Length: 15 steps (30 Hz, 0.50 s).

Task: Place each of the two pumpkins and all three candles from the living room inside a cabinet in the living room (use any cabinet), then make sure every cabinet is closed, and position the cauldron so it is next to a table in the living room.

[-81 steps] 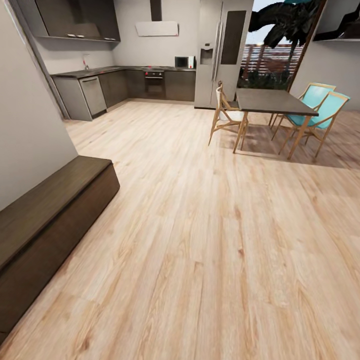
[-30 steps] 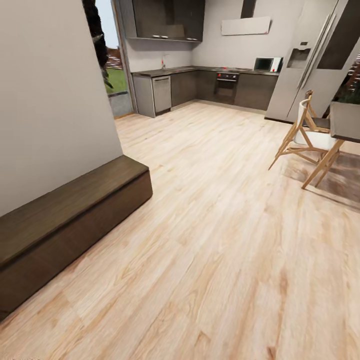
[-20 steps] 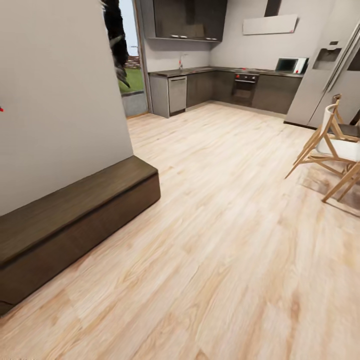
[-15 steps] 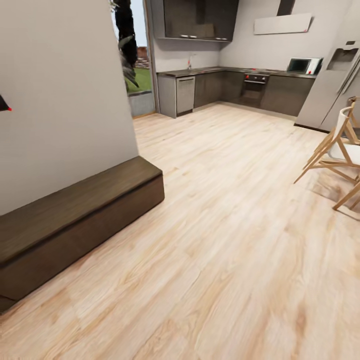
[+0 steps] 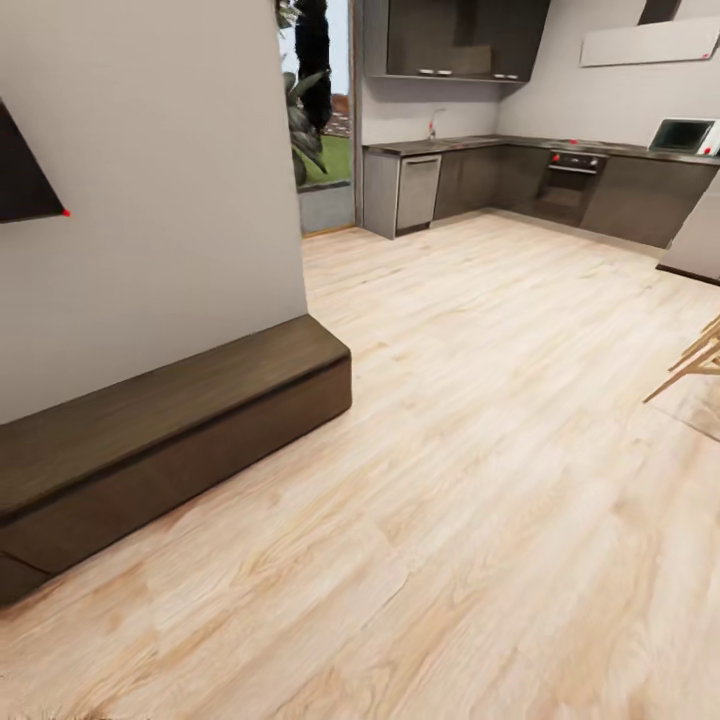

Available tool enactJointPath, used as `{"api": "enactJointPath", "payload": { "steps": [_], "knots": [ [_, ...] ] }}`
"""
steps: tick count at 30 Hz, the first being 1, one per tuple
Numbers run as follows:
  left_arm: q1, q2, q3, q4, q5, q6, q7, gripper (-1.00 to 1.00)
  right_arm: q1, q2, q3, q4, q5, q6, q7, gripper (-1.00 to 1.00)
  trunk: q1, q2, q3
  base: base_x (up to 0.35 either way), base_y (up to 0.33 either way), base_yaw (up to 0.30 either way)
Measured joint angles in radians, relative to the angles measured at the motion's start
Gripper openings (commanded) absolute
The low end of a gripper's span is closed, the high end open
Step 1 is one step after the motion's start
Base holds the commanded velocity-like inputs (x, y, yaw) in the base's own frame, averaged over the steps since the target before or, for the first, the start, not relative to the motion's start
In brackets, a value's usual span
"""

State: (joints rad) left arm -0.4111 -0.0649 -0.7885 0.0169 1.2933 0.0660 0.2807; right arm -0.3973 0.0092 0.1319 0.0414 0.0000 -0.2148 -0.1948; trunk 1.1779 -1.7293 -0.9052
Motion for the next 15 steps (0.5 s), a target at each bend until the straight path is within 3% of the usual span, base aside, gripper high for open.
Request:
{"api": "enactJointPath", "payload": {
  "steps": [9, 15],
  "knots": [
    [0.0, -0.001, 0.0, 0.0, 0.0, 0.0, 0.0, 1.0, 0.0, 0.0, 0.0, 0.0, 0.0, 0.0, 0.0, 1.0, 0.0, 0.0, 0.0, 0.151, -0.236, 0.286],
    [0.0, 0.0, 0.0, 0.0, 0.001, 0.0, 0.0, 1.0, 0.0, 0.0, 0.0, 0.001, 0.0, 0.0, 0.0, 1.0, 0.0, 0.0, 0.0, 0.034, -0.104, 0.287]
  ]
}}
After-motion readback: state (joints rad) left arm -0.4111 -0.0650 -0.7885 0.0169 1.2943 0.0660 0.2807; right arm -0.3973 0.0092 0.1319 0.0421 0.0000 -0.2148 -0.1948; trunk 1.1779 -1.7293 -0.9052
